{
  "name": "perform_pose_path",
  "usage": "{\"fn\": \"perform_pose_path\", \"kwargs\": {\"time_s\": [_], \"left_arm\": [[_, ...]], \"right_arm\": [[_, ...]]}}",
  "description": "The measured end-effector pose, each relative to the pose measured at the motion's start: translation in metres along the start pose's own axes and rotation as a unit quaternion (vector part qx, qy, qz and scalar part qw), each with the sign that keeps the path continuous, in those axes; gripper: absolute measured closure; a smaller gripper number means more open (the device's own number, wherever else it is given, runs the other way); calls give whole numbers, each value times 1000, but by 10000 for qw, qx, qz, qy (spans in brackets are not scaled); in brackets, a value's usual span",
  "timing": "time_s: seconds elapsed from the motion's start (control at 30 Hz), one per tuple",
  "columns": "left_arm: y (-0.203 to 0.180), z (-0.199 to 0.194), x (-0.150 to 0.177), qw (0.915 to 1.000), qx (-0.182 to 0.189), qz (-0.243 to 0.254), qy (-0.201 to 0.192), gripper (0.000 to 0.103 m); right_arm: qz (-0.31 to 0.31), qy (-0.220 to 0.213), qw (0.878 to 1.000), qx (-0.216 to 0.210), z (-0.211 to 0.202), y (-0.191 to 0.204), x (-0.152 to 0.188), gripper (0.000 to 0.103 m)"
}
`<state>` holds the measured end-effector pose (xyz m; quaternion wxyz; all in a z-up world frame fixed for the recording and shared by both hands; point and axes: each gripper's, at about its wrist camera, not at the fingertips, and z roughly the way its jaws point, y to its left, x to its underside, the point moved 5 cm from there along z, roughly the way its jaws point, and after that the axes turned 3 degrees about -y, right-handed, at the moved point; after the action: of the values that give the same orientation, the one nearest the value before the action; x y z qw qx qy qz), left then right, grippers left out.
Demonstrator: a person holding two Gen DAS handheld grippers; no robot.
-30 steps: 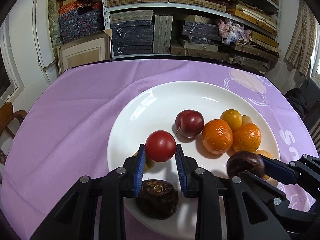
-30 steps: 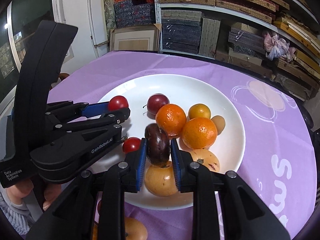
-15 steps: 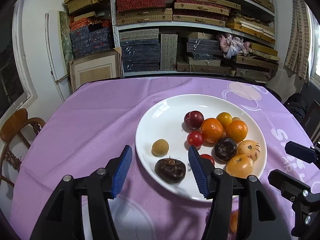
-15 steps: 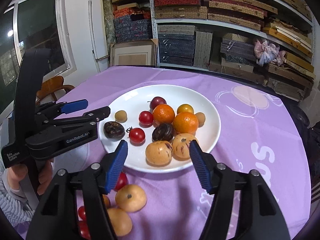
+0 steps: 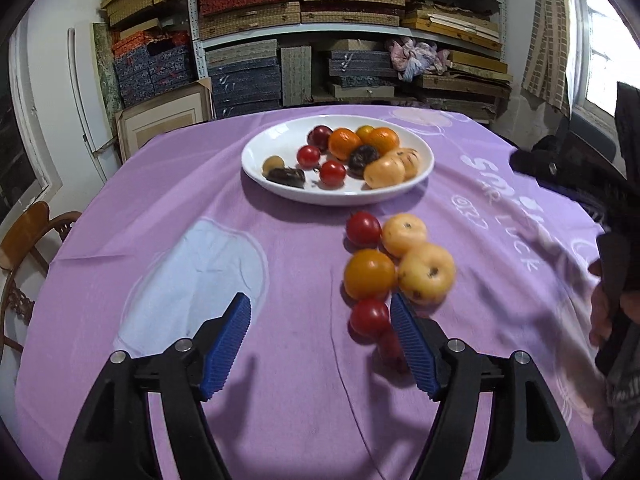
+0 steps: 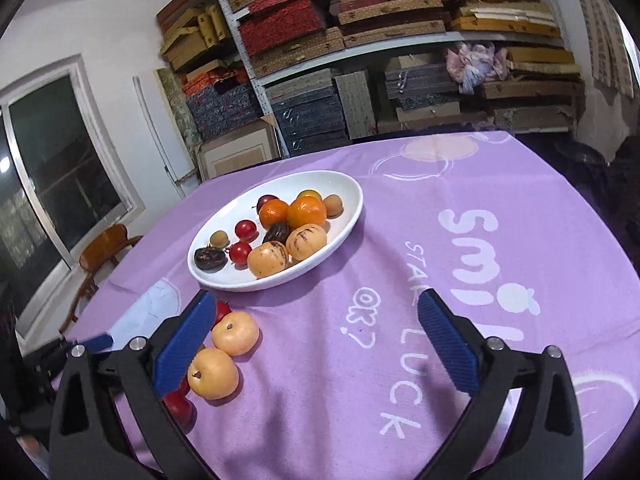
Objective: Organize fruits
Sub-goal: 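Lower the left gripper onto the large dark red plum and close it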
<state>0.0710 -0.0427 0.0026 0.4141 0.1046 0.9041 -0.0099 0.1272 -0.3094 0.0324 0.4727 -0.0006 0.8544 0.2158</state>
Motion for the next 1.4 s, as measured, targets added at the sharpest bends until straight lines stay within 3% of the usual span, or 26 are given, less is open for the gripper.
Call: {"fn": "perform_pose_path", "kwargs": {"time_s": [0.1,0.27,0.5,0.73,0.9,0.97,1.4], "left_arm": [[-19,-3,11,9998,83,197,8,30],[-40,2,17,9992,166,375,15,30],[-57,14,19,9972,656,259,230,30],[-58,21,17,9965,790,134,239,32],[-53,31,17,9929,1080,-139,483,58],[-54,37,22,9905,1196,-228,635,58],[-58,37,22,9947,909,9,485,61]], "right_arm": [[404,-94,9991,-84,-7,-15,-5,4],[572,-177,9981,-117,-13,-21,-10,4],[494,-141,9987,-37,-11,-18,-12,4],[568,-126,9983,-41,-12,-20,-14,4],[554,-127,9984,-34,-12,-20,-14,4],[561,-129,9983,-28,-12,-20,-14,4],[380,-70,9992,-68,-8,-10,-12,4]]}}
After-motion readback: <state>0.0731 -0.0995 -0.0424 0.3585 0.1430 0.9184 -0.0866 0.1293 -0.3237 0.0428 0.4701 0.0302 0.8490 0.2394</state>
